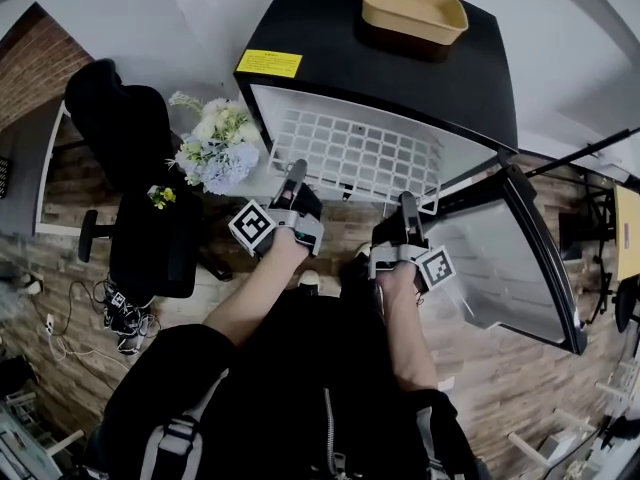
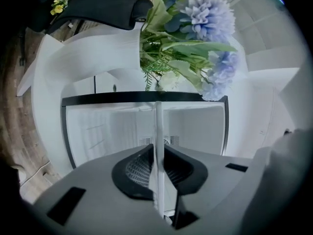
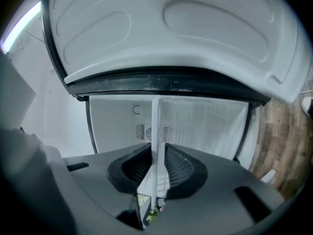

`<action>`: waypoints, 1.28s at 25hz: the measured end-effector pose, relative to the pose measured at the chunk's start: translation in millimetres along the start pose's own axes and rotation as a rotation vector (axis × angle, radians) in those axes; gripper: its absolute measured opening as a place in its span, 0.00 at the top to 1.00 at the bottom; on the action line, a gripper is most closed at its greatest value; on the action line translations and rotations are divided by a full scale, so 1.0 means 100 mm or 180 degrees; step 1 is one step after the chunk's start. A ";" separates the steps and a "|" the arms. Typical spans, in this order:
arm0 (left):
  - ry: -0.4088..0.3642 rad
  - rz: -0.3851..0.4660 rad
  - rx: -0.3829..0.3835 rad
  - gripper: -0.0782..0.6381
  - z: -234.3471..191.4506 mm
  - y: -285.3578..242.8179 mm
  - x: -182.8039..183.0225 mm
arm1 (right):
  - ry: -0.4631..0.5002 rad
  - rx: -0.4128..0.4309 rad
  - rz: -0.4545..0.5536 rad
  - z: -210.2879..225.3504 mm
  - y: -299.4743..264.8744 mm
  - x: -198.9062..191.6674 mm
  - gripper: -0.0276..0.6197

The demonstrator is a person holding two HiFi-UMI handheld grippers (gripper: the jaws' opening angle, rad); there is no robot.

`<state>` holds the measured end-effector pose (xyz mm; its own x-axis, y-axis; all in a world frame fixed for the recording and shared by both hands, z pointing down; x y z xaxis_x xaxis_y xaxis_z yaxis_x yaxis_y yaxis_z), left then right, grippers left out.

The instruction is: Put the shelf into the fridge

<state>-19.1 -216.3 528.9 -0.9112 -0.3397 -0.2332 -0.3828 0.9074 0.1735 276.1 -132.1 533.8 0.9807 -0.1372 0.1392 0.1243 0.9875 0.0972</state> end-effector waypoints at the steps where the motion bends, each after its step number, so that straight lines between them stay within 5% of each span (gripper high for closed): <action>1: -0.0027 -0.0021 -0.0001 0.83 0.01 0.01 0.00 | 0.0034 -0.0003 -0.0010 -0.01 0.02 0.00 0.85; 11: -0.0219 -0.0197 0.0006 0.83 0.08 0.17 -0.05 | 0.0358 -0.0038 -0.0134 -0.08 0.11 -0.11 0.89; 32: -0.0110 -0.0080 -0.0070 0.83 0.12 0.10 -0.07 | 0.0339 0.0063 -0.0111 -0.13 0.02 -0.12 0.89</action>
<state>-14.9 -202.0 521.2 -0.8955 -0.3533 -0.2707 -0.4092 0.8929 0.1881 266.5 -127.3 519.8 0.9864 -0.1613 0.0300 0.1567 0.9804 0.1198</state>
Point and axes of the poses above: the fingertips, and each gripper's own axes: y backward along the fingers, z to its right, x out of its top, the point moved 10 cm from there along y, backward along the fingers, and after that the axes turned 14 degrees about -y, right-handed, at the moved point
